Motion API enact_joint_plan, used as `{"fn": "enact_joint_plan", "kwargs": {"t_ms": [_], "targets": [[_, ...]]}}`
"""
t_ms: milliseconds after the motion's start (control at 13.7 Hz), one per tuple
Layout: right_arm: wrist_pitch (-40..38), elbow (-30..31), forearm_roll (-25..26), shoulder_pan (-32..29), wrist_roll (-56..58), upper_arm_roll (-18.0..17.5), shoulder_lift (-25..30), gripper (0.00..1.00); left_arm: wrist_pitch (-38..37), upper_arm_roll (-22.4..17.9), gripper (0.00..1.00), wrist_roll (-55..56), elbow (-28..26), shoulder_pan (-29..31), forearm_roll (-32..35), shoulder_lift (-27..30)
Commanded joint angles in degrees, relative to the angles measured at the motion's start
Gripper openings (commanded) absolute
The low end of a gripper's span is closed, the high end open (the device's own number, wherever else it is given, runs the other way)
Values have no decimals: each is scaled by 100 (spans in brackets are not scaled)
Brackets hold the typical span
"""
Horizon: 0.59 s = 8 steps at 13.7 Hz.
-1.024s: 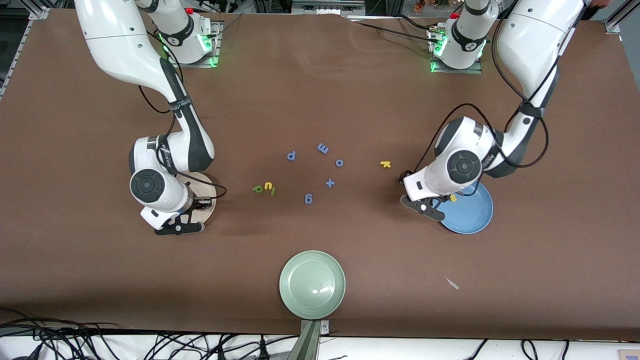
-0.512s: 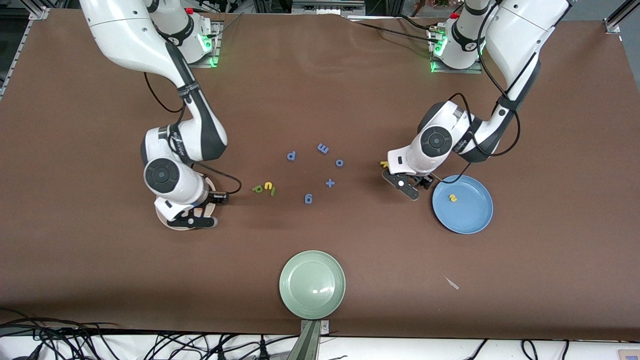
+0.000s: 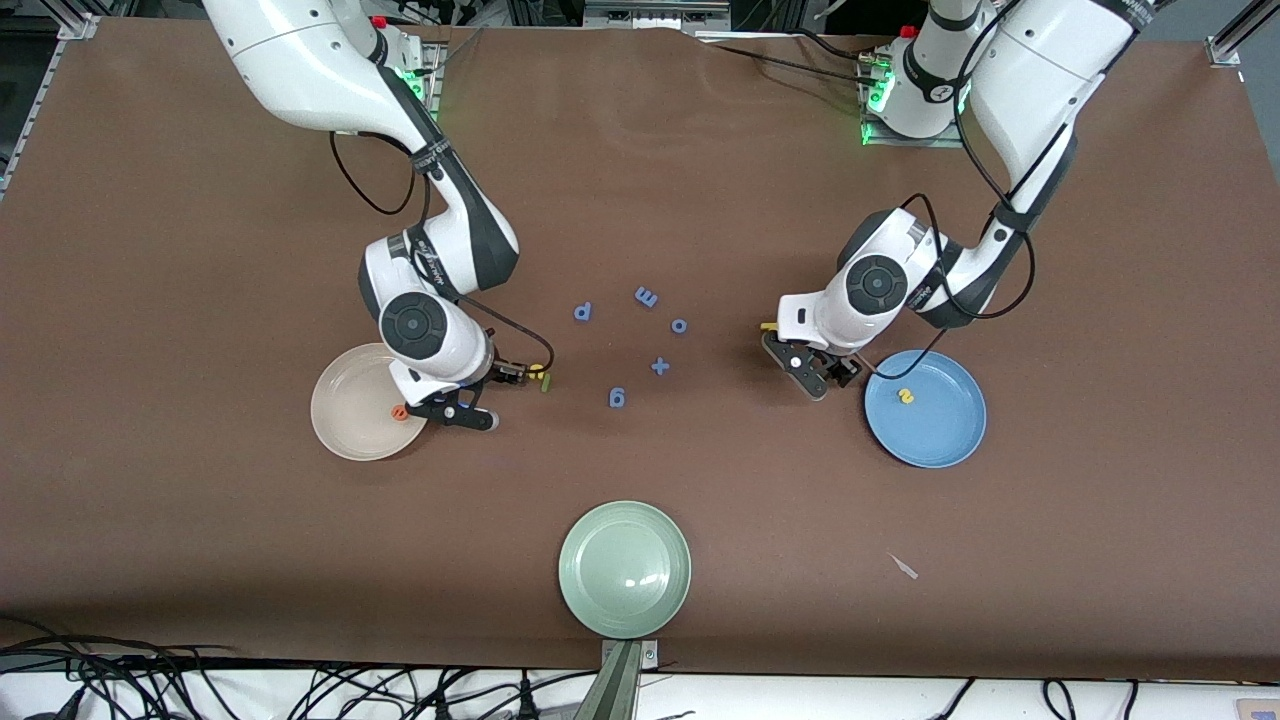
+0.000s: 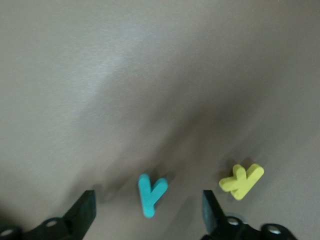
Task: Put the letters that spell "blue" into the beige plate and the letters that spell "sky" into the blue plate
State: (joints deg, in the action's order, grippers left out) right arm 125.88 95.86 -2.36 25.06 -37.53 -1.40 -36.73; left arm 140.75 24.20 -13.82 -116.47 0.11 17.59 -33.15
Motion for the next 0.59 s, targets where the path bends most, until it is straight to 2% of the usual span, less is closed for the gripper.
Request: {"fn": "enact_joint_plan", "kwargs": {"t_ms": [0,146,220,293,512], "targets": [[358,311,-71,16,-167,-27,52,76,181,41,72,-50,-86,41,375,-25],[481,346,-71,16,-176,-27,17,78,277,41,62,-42,-121,59,482,-25],[560,364,-71,34,-176,-27,-18,78,373,41,51,-50,-173,77,499,-25],[613,364,-80,34,-185,-27,-61,78,383,41,32,-42,-174,68,499,-25],[842,364,-54,148,-518,-27,-167,78,392,41,3,-42,-157,59,499,-17]]}}
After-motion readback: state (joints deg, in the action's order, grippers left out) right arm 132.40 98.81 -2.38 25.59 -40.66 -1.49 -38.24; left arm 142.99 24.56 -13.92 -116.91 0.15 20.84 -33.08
